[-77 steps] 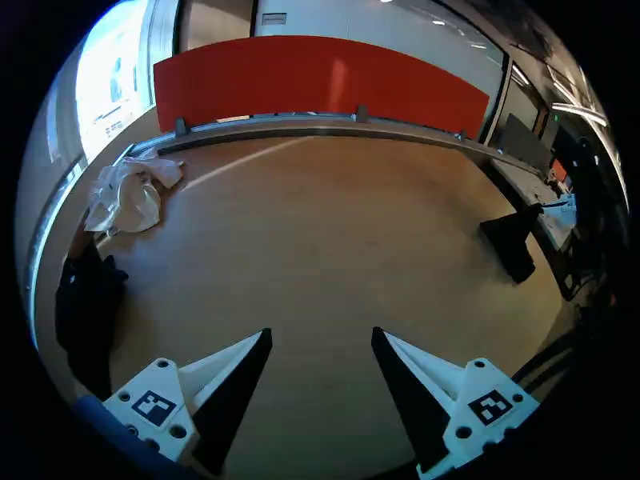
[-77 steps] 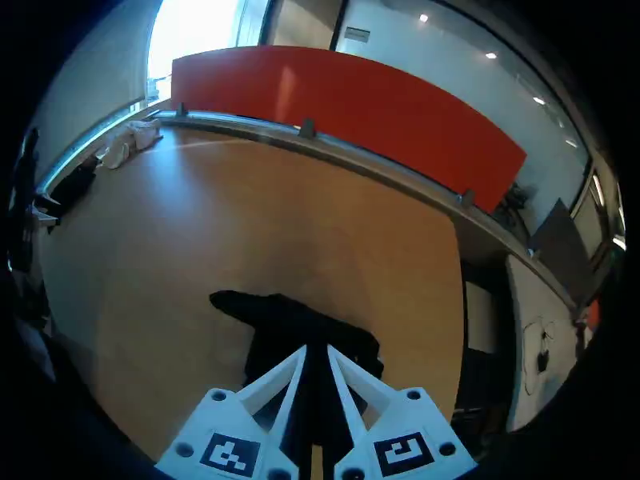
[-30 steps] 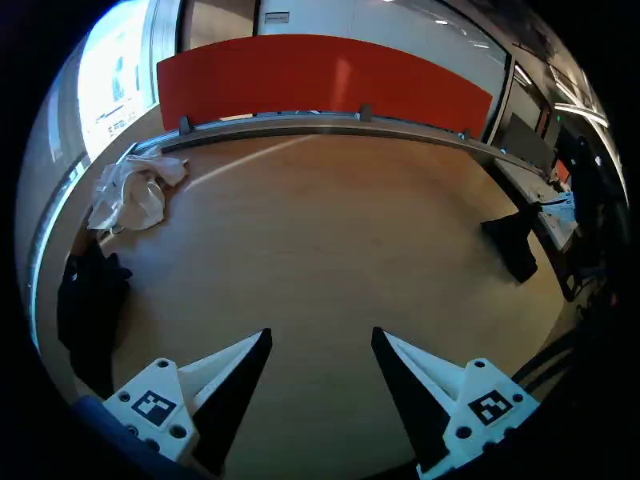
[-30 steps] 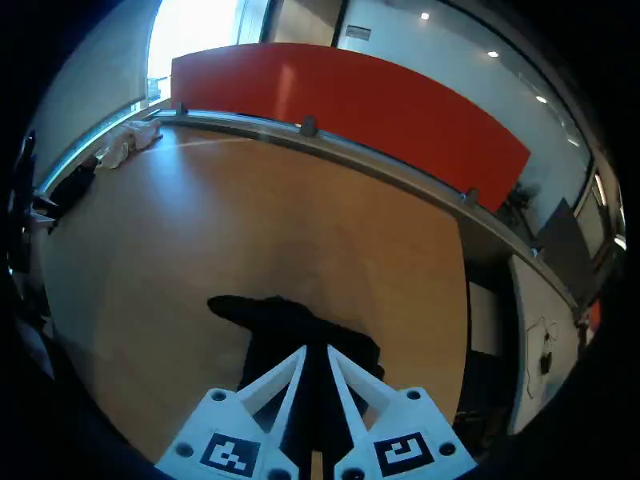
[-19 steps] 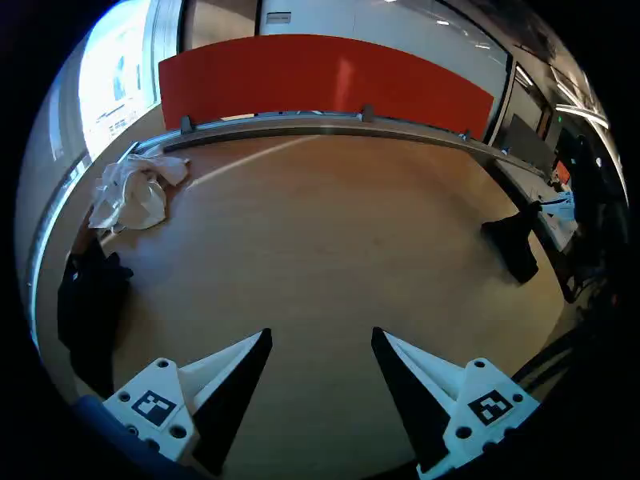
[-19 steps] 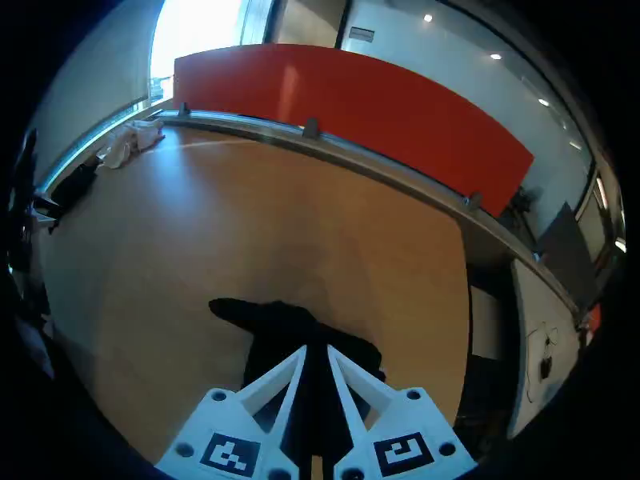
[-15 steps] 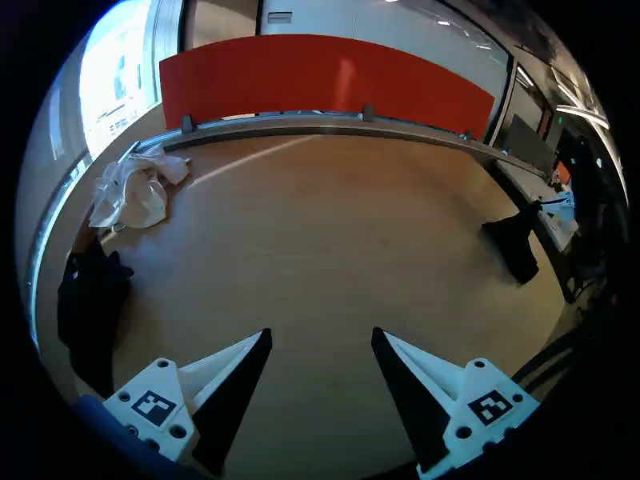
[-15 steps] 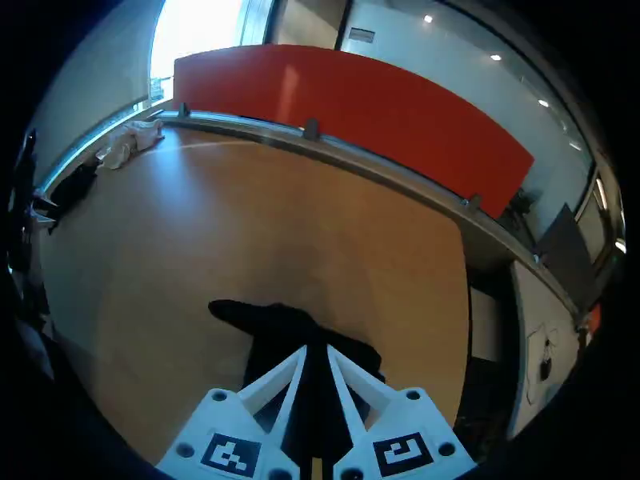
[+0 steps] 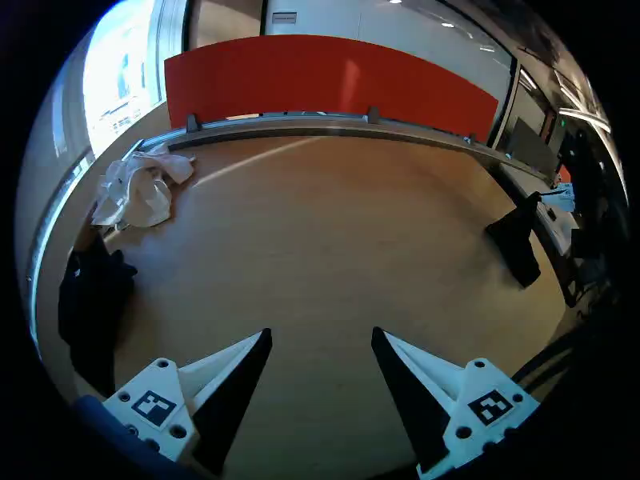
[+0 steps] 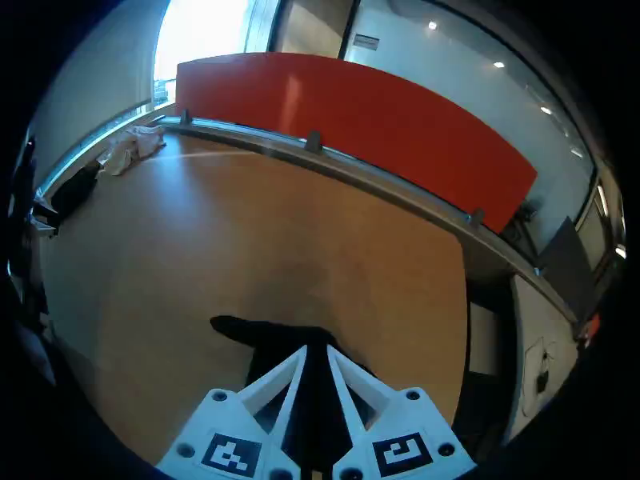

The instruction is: Fold towel

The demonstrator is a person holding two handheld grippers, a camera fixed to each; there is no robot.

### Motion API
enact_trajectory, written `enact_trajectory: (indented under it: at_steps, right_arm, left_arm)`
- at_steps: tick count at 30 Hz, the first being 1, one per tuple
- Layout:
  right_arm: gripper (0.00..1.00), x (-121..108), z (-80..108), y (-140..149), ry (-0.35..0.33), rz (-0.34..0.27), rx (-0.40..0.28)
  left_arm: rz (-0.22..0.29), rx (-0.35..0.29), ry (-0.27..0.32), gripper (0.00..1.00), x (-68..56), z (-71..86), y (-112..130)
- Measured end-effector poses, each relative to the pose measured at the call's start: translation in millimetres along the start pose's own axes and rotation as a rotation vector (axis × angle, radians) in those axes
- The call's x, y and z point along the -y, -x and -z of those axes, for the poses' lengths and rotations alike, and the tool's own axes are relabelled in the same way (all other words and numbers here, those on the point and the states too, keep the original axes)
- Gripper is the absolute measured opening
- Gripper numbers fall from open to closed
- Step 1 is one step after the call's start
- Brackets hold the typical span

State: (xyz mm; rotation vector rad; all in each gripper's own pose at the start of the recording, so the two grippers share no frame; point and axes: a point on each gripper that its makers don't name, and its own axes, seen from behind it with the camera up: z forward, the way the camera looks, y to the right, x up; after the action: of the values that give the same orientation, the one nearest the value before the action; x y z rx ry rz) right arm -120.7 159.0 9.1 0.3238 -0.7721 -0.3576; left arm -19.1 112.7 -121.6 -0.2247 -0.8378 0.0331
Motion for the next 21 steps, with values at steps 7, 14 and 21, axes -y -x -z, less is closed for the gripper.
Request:
enact_trajectory:
  at_steps: [7, 14, 21]
  right_arm:
    - [0.02, -4, -8.1, -31, -0.014, 0.066, -0.01]
    - [0.02, -7, -15.4, -57, -0.023, 0.119, -0.013]
    - [0.02, -8, -20.8, -68, -0.026, 0.133, -0.011]
  left_arm:
    - [0.015, -0.005, -0.015, 0.92, 7.5, 4.9, 1]
    - [0.034, -0.011, -0.032, 0.92, 15.7, 10.4, 4]
    - [0.046, -0.01, -0.041, 0.92, 19.9, 13.5, 8]
